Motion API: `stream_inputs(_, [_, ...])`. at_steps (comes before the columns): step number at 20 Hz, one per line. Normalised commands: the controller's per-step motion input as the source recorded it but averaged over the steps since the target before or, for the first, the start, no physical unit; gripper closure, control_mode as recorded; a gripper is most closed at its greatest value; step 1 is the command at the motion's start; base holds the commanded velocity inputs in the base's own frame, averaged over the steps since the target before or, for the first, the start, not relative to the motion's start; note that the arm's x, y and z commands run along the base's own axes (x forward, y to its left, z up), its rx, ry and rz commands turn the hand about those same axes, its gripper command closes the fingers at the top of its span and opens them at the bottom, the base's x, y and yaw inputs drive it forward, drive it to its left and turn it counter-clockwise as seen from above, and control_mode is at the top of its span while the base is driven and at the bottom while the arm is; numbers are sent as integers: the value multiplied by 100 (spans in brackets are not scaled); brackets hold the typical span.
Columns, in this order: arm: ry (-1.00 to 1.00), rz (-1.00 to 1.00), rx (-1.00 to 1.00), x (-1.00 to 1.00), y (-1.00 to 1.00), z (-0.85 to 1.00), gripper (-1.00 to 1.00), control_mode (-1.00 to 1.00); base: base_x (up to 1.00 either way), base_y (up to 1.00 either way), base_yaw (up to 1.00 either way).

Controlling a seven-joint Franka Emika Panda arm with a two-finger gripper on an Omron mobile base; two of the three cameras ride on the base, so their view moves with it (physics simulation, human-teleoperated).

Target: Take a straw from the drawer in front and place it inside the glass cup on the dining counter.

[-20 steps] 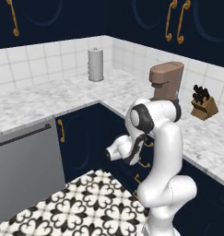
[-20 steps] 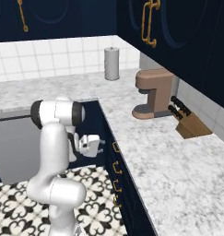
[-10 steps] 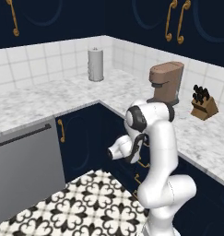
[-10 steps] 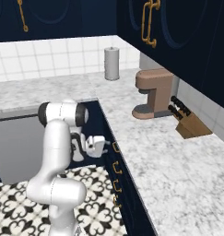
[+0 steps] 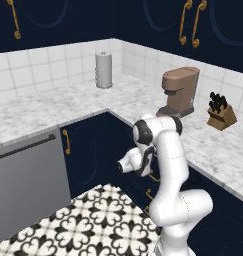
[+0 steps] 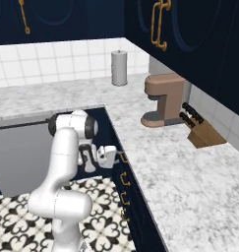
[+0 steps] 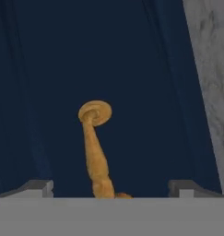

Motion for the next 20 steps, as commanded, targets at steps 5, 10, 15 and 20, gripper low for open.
stream_inputs(5, [6,0,-12,45,-1,-43,-100,-100,0,0,0])
stream_inputs(10, [2,0,-6,40,-14,-23,-100,-100,0,0,0])
stream_inputs(15, [0,4,0,19,-45,0,-100,-100,0,0,0])
stream_inputs(20, [0,6,0,22,-49,0,-100,-100,0,0,0])
